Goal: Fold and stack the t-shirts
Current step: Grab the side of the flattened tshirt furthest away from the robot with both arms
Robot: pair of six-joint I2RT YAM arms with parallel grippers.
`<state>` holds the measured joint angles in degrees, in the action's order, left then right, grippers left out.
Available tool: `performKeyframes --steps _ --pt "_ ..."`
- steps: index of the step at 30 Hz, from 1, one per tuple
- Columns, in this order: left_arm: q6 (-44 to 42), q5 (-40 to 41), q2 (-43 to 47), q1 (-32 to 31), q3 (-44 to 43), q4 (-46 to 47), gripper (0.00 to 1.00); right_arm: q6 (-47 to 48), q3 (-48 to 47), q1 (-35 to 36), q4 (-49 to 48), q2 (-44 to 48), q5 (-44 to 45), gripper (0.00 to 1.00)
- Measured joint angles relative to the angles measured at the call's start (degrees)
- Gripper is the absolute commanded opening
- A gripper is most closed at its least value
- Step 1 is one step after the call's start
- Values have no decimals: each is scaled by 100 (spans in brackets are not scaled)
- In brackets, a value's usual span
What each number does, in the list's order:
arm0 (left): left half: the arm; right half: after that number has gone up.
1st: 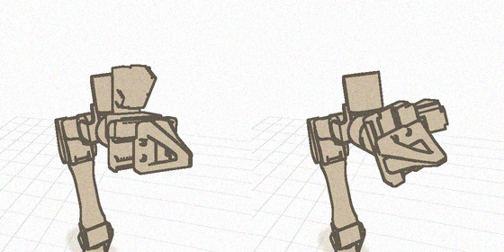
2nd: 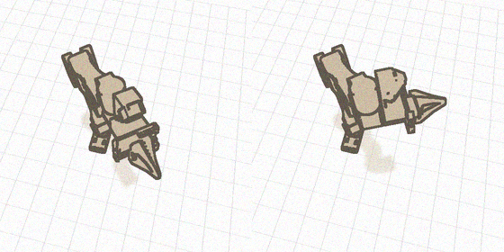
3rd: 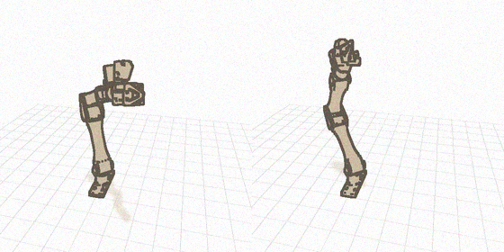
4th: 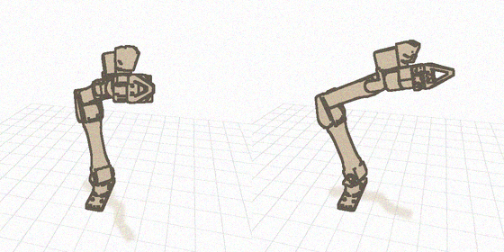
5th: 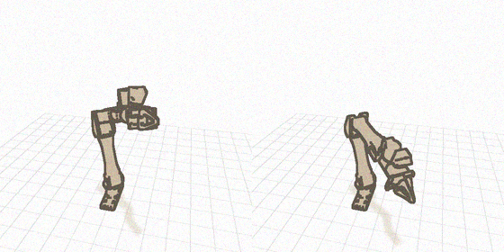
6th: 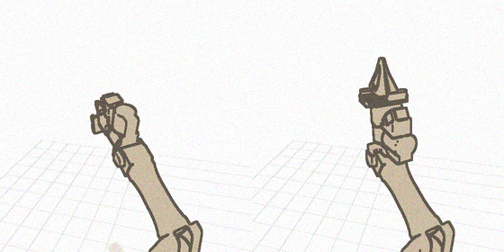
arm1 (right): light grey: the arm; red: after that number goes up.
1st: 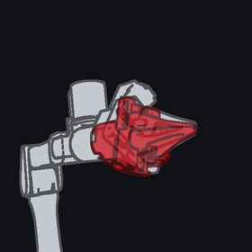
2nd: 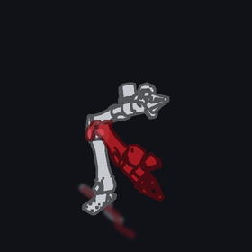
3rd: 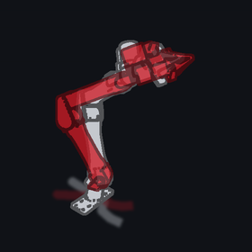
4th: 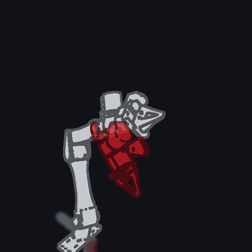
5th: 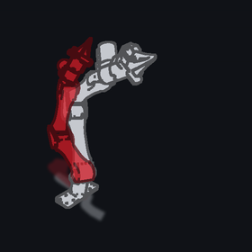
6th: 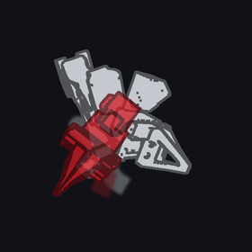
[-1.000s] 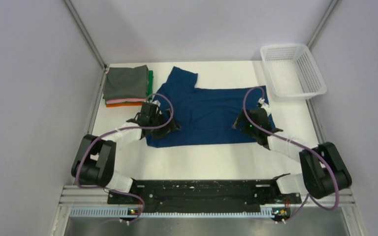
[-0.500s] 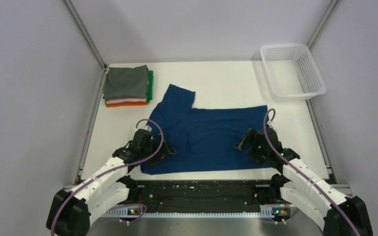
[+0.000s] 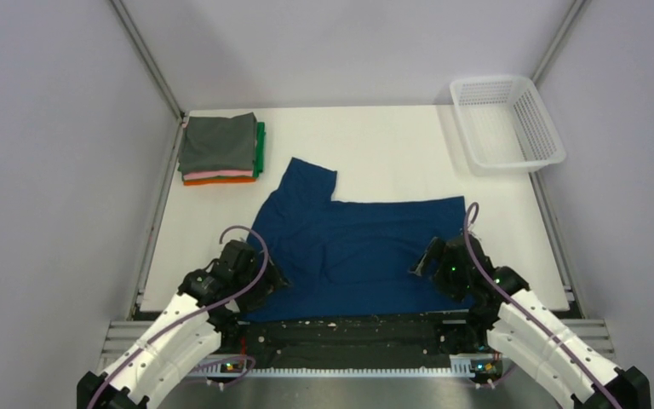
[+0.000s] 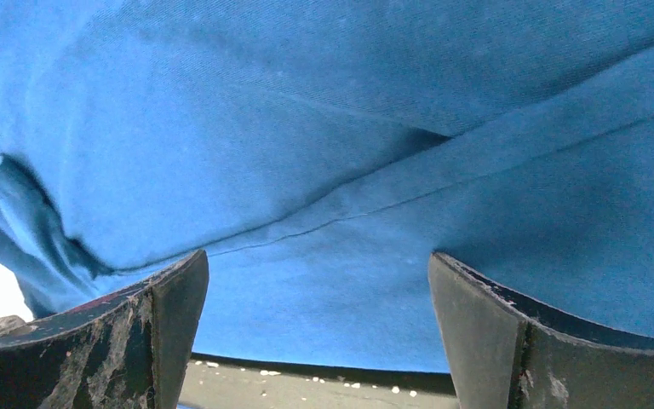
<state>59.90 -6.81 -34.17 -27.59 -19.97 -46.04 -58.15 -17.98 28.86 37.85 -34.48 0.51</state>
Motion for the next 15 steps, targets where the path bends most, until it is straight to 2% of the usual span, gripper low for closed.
performKeyframes --steps 4,9,15 --pt "-81 2 -74 0 -225 -273 99 223 -258 0 319 50 319 99" --pt "-422 179 -479 0 -977 -310 99 590 -883 0 214 120 879 99" --pt "-1062 557 -1665 0 -2114 442 99 1121 -1311 0 -413 87 1692 99"
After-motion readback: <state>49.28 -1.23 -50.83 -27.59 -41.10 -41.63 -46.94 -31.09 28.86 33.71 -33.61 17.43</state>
